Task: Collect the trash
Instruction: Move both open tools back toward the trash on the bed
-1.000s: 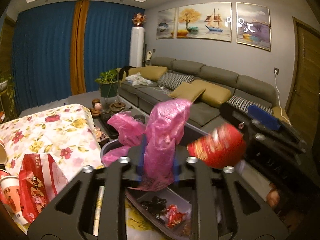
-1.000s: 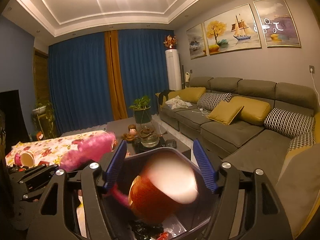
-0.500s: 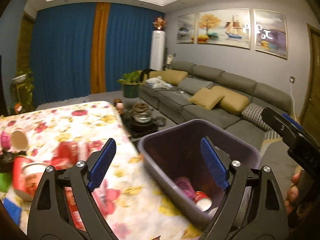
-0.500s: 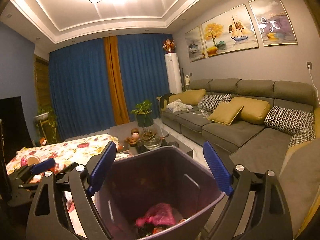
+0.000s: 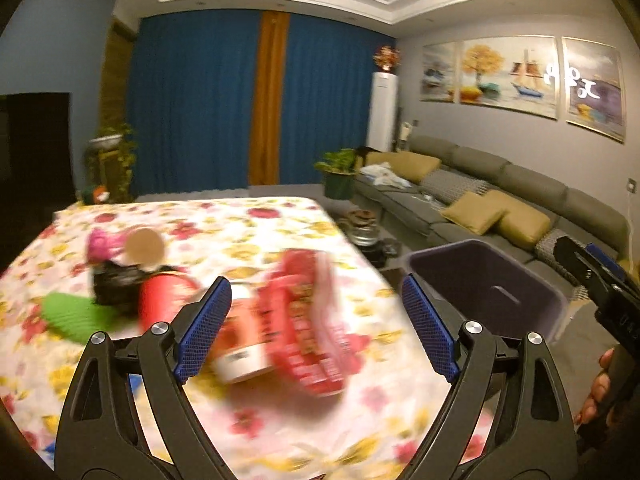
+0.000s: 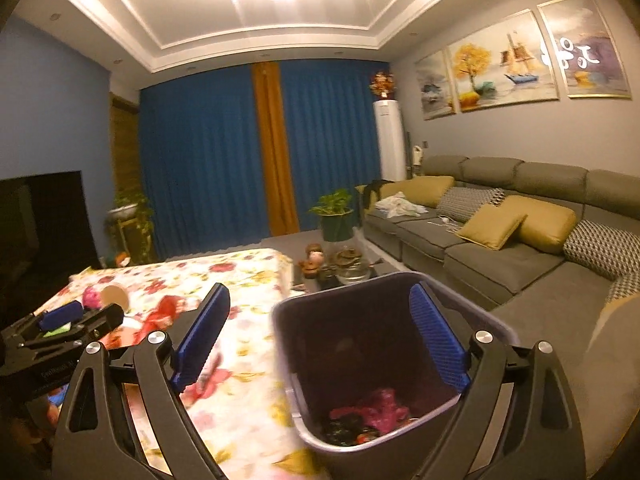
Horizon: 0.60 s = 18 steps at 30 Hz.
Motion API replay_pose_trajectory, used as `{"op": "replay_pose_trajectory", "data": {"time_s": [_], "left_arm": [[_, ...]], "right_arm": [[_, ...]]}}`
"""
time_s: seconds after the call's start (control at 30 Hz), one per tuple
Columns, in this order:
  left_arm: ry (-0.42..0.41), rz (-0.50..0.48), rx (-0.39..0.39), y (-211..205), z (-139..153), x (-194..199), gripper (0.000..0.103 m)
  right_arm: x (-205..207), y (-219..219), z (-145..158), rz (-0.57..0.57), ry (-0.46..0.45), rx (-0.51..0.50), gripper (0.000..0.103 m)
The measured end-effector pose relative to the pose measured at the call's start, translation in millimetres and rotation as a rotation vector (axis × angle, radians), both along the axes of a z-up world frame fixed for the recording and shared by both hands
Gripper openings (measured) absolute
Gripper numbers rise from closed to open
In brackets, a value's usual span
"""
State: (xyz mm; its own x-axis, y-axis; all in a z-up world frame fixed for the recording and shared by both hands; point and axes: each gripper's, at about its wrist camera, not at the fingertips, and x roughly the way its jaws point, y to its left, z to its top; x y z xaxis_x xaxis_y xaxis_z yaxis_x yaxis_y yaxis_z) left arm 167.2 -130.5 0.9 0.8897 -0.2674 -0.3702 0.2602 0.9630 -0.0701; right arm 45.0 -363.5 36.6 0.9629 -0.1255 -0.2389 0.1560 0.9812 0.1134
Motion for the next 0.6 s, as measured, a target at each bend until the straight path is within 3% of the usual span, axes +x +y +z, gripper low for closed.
{"op": "replay_pose_trajectory", "data": {"time_s": [0.3,0.6], "left_arm": [[0.010,0.150,-0.034,77,-1,-20,0.085],[0.014,0.262,-0.039,124,-3,-27,0.085]], "right_arm": [[23,59,-7,0.132,0.050,-0.008,0.088],[51,106,-21,0.194,0.116,-0.021,0.088]]}}
